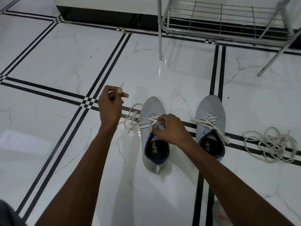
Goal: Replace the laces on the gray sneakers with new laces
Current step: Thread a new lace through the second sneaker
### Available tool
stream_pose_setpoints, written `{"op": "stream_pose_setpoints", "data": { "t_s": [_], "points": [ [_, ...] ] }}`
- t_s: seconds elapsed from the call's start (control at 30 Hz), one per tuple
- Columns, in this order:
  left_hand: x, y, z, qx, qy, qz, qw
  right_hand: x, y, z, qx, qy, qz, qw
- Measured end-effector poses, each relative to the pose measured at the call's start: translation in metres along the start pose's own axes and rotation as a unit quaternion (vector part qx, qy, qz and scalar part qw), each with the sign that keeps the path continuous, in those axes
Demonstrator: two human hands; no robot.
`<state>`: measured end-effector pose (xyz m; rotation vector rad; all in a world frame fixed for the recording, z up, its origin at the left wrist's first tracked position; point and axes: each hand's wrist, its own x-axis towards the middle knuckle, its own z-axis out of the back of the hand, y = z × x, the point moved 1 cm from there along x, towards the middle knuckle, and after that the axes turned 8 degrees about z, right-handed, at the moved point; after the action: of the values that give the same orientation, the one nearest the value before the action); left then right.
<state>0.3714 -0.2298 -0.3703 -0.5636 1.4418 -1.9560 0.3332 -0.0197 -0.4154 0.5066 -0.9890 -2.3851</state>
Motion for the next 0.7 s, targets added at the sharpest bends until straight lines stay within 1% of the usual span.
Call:
{"op": "stream_pose_setpoints", "data": {
  "t_s": [0.07, 0.13, 0.2, 0.23, 0.3, 0.37, 0.43, 0.5, 0.6, 0.7],
  "points": [
    [-0.01, 0.008, -0.009, 0.028, 0.077, 0.008, 0.997, 0.003, 0.0, -0.001, -0.019, 0.005, 0.01, 1.0],
    [-0.025, 0.018, -0.022, 0.055, 0.115, 0.014, 0.992, 0.004, 0.001, 0.001, -0.027, 0.03, -0.003, 0.999],
    [-0.042, 0.03, -0.031, 0.082, 0.127, 0.006, 0.989, 0.003, 0.003, 0.004, -0.058, 0.043, -0.002, 0.997],
    [-0.049, 0.034, -0.034, 0.091, 0.131, 0.001, 0.987, 0.002, 0.004, 0.005, -0.078, 0.037, 0.005, 0.996],
    [-0.06, 0.043, -0.038, 0.11, 0.134, 0.003, 0.985, -0.001, 0.005, 0.002, -0.105, 0.008, 0.021, 0.994],
    [-0.066, 0.05, -0.04, 0.125, 0.132, 0.008, 0.983, -0.004, 0.001, -0.003, -0.108, -0.016, 0.03, 0.994],
    [-0.071, 0.054, -0.042, 0.14, 0.127, 0.013, 0.982, -0.004, -0.006, -0.005, -0.063, -0.047, 0.023, 0.997],
    [-0.076, 0.055, -0.046, 0.146, 0.119, 0.015, 0.982, -0.006, -0.01, 0.001, 0.037, -0.069, -0.021, 0.997],
    [-0.079, 0.055, -0.053, 0.16, 0.119, 0.019, 0.98, -0.008, -0.017, 0.004, 0.169, -0.055, -0.101, 0.979],
    [-0.078, 0.054, -0.057, 0.172, 0.116, 0.012, 0.978, -0.005, -0.021, 0.001, 0.235, -0.057, -0.142, 0.96]
  ]
}}
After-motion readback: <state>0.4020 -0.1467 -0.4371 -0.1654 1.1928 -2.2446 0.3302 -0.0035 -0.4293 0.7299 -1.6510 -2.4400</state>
